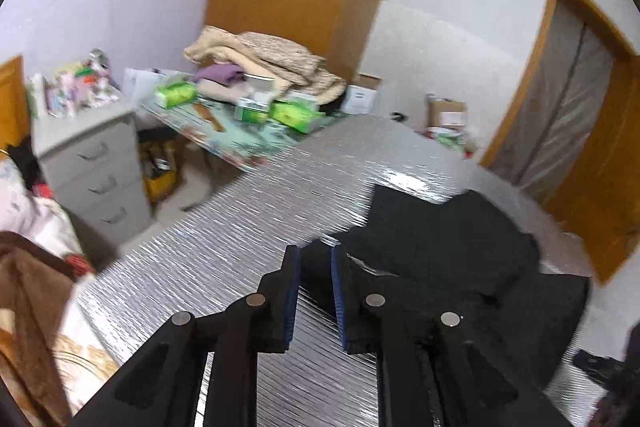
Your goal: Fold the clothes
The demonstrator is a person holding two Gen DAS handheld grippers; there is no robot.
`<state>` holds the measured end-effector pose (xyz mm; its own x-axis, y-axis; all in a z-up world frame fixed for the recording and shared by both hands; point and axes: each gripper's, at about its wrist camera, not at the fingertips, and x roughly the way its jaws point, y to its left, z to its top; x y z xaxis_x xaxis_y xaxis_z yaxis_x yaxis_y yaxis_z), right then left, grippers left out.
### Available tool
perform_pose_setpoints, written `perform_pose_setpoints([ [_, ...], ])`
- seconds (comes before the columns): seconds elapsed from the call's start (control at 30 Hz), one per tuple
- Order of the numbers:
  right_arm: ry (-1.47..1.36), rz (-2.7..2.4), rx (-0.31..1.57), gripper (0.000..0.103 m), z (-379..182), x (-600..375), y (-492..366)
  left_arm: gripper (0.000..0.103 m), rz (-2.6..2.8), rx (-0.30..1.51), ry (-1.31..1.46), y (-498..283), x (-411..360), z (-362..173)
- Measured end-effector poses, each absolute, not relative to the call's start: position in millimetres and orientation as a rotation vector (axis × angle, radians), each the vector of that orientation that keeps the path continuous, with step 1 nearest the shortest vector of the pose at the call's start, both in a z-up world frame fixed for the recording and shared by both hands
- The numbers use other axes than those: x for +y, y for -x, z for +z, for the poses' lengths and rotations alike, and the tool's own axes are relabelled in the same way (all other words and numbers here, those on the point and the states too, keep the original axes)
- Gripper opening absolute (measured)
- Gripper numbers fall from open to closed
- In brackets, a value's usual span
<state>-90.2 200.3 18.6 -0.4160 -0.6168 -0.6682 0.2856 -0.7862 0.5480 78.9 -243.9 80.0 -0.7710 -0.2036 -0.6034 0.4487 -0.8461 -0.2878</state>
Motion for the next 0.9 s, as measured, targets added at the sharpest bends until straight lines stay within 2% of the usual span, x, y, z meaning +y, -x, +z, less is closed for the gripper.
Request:
perform_pose_setpoints([
  [0.3,-1.246,-2.352,-0.514,0.032,20,219,105,0.020,-2.832,0.704,-1.047,-49,-160,47],
  [0.47,-1.253,-2.437,-0.561,0.031,17,240,123,0.020,-2.856,0.636,-1.245,-24,-124,22],
  [0.57,-1.251,-2.445,-0.560,0.031,16,240,133,0.020,-2.853,0.626,-1.253,-24,-127,17],
  [0.7,-1.250,-2.457,-0.516,0.030,16,233,146,0.013,-2.845,0.560,-1.283,-24,-128,15],
  [0.77,-1.254,-2.461,-0.511,0.002,14,231,151,0.013,-2.849,0.526,-1.288,-23,-127,15],
  [0.9,-1.251,-2.439,-0.546,0.002,11,239,148,0.011,-2.865,0.449,-1.303,-24,-123,16],
])
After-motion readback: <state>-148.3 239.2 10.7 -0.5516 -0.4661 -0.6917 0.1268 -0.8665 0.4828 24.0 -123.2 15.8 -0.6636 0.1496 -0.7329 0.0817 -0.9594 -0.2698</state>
